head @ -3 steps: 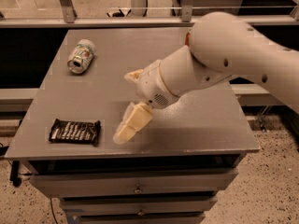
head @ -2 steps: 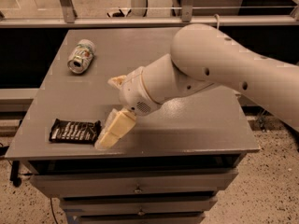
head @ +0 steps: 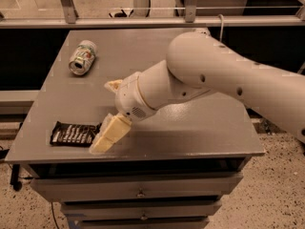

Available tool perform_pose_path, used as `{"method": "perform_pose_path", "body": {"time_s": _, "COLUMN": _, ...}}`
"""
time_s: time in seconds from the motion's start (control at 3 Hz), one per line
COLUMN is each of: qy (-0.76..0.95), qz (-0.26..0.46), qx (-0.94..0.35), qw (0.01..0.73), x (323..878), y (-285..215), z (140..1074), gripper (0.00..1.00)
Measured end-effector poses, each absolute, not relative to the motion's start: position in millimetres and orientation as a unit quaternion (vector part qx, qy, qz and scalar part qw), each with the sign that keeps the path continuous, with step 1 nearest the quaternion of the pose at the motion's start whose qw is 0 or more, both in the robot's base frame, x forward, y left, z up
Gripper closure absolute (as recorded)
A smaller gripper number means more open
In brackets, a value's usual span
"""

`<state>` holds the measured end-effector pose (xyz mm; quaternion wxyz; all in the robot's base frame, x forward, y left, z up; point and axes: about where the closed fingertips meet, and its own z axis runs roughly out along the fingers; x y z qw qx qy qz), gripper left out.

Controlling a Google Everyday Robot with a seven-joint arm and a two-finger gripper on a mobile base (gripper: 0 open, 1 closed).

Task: Pick rxbar chocolate

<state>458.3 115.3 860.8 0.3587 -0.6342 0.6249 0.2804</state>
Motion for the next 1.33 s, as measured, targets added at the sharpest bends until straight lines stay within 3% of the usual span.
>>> {"method": "perform_pose_path", "body": {"time_s": 0.67, "qy": 0.623, "qz": 0.313, "qx": -0.618, "qw": 0.364, "x": 463, "y": 157, "z": 832, "gripper": 0.0}}
{"method": "perform_pose_path", "body": {"time_s": 1.33, "qy": 0.62, "qz": 0.293, "qx": -0.622, "qw": 0.379, "x": 459, "y": 160, "z": 828, "gripper": 0.41}}
